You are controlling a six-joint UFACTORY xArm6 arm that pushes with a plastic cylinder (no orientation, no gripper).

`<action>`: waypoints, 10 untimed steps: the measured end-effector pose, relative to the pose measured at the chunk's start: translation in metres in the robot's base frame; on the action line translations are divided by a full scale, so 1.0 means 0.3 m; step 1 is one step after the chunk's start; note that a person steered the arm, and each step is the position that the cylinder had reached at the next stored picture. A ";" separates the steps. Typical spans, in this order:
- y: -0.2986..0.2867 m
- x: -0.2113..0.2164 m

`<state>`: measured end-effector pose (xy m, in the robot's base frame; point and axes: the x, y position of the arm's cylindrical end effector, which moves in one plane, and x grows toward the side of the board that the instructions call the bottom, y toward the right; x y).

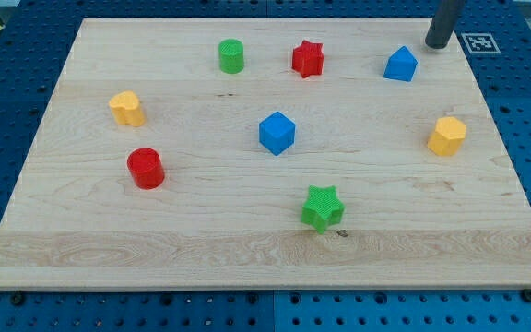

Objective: Push the blue triangle left a bit

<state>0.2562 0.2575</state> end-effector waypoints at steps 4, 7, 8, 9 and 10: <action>0.067 0.347; 0.141 0.350; 0.141 0.350; 0.138 0.339; -0.046 0.262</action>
